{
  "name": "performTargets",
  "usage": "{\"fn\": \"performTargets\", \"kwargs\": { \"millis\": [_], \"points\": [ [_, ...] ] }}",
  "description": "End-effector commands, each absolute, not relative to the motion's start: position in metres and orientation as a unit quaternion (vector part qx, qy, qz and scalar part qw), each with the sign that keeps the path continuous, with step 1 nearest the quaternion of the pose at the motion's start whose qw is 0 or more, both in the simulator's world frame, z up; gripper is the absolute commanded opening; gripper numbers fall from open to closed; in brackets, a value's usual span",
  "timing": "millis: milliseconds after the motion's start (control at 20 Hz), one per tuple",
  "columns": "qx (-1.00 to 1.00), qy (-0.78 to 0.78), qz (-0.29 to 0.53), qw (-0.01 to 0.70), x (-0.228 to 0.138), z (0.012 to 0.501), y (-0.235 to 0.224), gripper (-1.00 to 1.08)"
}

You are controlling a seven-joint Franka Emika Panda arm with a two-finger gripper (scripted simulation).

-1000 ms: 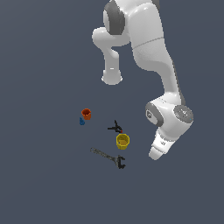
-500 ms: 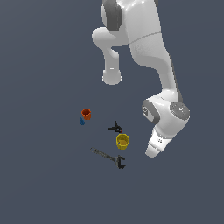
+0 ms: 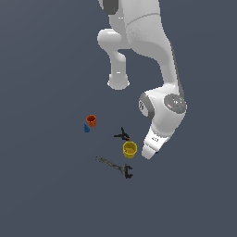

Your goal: Pick up a designated object from a clutter of objects.

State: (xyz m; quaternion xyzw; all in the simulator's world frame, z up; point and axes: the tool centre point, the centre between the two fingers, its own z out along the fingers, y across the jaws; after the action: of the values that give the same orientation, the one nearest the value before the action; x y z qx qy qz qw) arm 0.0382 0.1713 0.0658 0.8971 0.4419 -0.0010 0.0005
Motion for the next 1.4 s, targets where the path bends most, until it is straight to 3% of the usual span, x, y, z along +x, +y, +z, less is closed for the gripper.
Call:
{"fn": "performTargets", "kwargs": {
  "millis": [0, 1350],
  "points": [
    [0.897, 0.441, 0.000, 0.001, 0.031, 0.082, 0.149, -1.00],
    [0.897, 0.442, 0.002, -0.002, -0.052, 0.279, -0.122, -1.00]
  ]
}}
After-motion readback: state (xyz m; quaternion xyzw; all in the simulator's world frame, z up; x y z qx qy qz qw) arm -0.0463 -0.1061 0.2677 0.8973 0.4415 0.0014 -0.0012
